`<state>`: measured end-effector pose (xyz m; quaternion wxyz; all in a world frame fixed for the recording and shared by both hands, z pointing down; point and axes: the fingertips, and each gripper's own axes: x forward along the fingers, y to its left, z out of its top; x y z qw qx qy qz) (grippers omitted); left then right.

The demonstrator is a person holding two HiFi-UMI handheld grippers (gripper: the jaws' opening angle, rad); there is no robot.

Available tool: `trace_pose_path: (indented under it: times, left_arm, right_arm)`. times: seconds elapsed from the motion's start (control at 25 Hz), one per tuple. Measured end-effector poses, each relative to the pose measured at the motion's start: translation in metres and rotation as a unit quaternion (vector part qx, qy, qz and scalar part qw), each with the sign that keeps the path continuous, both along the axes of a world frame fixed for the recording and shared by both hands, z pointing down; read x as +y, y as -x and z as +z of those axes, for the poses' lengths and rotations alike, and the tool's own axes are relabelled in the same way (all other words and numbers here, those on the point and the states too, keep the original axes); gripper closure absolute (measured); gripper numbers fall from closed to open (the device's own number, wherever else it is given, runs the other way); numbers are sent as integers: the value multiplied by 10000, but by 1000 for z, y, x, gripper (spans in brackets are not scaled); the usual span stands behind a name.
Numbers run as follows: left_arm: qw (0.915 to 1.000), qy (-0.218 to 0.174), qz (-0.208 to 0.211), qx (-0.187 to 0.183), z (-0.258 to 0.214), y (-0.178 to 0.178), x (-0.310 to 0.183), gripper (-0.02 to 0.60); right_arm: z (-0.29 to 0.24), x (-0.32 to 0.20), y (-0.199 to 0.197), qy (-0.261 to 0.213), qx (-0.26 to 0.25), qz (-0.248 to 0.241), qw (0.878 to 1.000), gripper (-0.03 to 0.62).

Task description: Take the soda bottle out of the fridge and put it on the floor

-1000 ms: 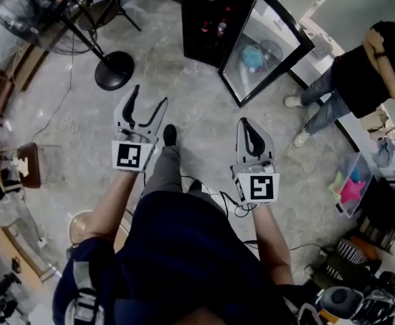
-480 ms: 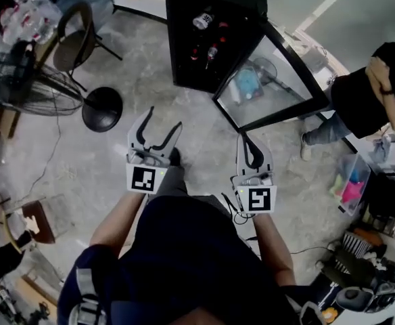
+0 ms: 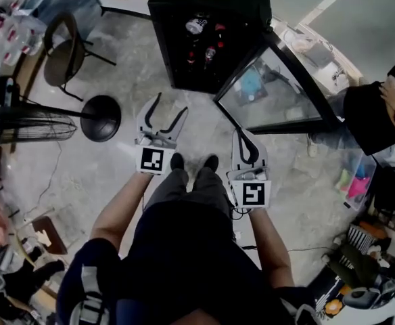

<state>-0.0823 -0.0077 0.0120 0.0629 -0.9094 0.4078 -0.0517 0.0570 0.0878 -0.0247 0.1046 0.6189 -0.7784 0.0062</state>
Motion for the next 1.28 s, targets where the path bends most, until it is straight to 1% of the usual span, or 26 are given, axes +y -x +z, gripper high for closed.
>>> trace_pose_path:
  times: [0.08,0.24,0.36,0.52,0.72,0.92,1.16,1.28]
  left_arm:
    - [10000,22,-21,-71,11,-11,-17,281]
    - [9995,248,-157,-68,48,-29,-53,282]
    - [9989,398,-225,-75,94,-48,-81,282]
    - [9966,688,-417,-149,172,-67,-125,281]
    - [9954,796,-497,-208,249,-80,-159,282]
    - [9951,814,-515,-241,304,-94,-189,281]
    - [9936,917,-532,-387,407,-115,-242,281]
    - [9928,958,-569,-437,443,-118,-264,279]
  right_arm:
    - [10,-10,-5,104,-53,-18,9999,577]
    - [28,-25,-14,247,-69,-102,9996,577]
    - [47,-39,-22,268,-38,-165,9995,577]
    - [88,-61,-31,375,1,-268,9989,577]
    - [139,-71,-29,573,135,-390,9975,577]
    - [178,-95,-40,418,128,-320,9985,576]
    - [261,-138,-57,267,-80,-266,9993,576]
    - [281,-151,-57,125,-140,-241,9995,577]
